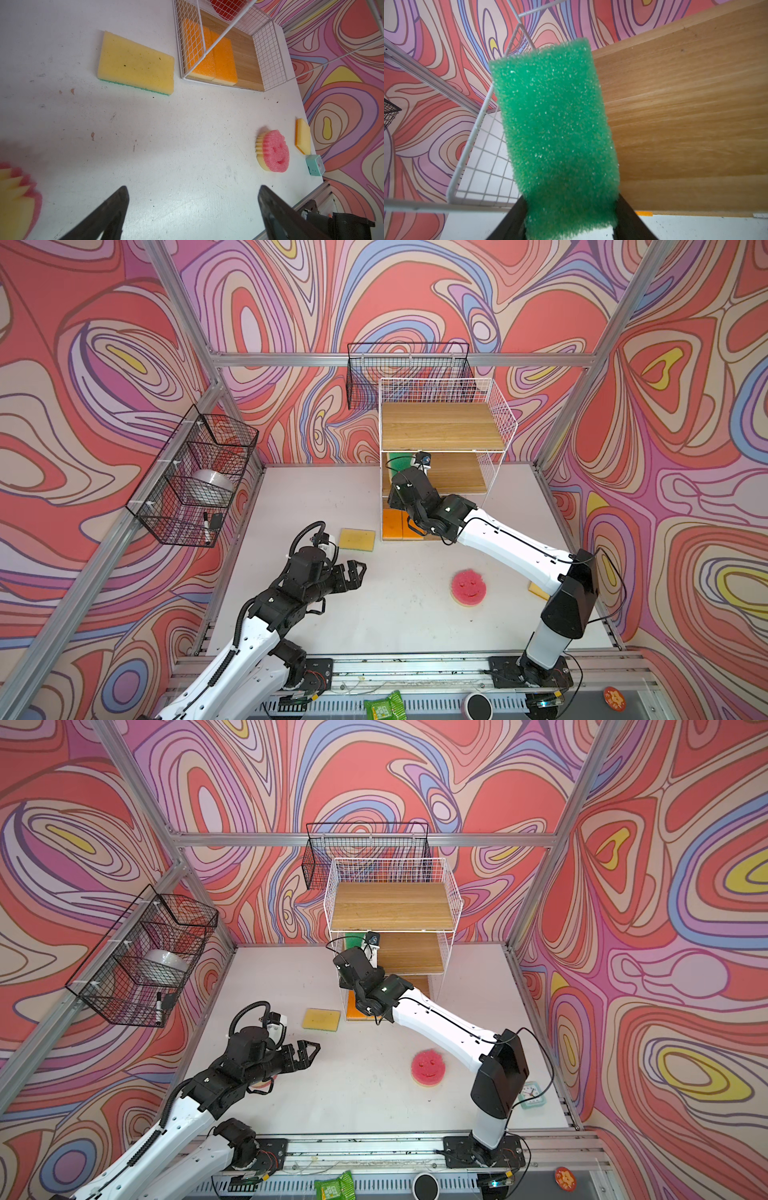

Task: Place and organize the cleaning sponges onto the shelf
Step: 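Lower the green sponge onto the middle shelf board and open the right gripper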

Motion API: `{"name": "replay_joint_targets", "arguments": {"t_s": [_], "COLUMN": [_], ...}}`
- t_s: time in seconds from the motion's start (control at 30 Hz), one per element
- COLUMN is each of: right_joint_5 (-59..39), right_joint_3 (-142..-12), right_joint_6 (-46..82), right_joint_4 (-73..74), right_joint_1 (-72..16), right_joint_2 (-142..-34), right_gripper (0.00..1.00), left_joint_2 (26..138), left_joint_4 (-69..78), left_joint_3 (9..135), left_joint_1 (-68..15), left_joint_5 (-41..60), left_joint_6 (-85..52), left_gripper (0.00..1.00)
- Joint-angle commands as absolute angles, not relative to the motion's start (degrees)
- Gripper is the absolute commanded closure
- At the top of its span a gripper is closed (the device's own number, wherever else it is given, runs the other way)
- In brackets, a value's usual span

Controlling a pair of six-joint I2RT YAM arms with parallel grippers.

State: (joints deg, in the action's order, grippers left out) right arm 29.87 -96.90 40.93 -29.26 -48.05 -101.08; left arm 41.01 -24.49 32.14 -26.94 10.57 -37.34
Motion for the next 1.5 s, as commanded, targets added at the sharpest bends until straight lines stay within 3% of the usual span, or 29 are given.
{"name": "replay_joint_targets", "arguments": {"t_s": [0.0,0.2,0.53,1.47], "right_joint_5": [29.0,28.0,26.9,20.1], "right_joint_3": [-98.8,-99.2,-98.9,-89.4], "right_joint_6": [40.1,40.1,39.9,34.1], "right_joint_4": [-28.1,-27.6,-27.4,-17.6], "right_joint_1": [-47.1,-46.7,-46.7,-46.9], "right_joint_2": [-103.1,-103.7,-103.8,-95.6], "right_gripper": [0.39,0.38,0.21,0.2], "left_joint_2": [41.0,40.9,41.3,42.5], "left_joint_4": [-23.8,-23.9,-23.7,-28.9], "left_joint_3": [31.7,31.6,31.5,36.5], "left_joint_1": [-26.8,-26.7,-26.8,-26.6], "left_joint_5": [10.8,10.8,10.9,6.3], "left_joint_6": [-37.7,-37.7,-37.6,-37.4], "left_gripper": [0.02,0.02,0.02,0.0]}}
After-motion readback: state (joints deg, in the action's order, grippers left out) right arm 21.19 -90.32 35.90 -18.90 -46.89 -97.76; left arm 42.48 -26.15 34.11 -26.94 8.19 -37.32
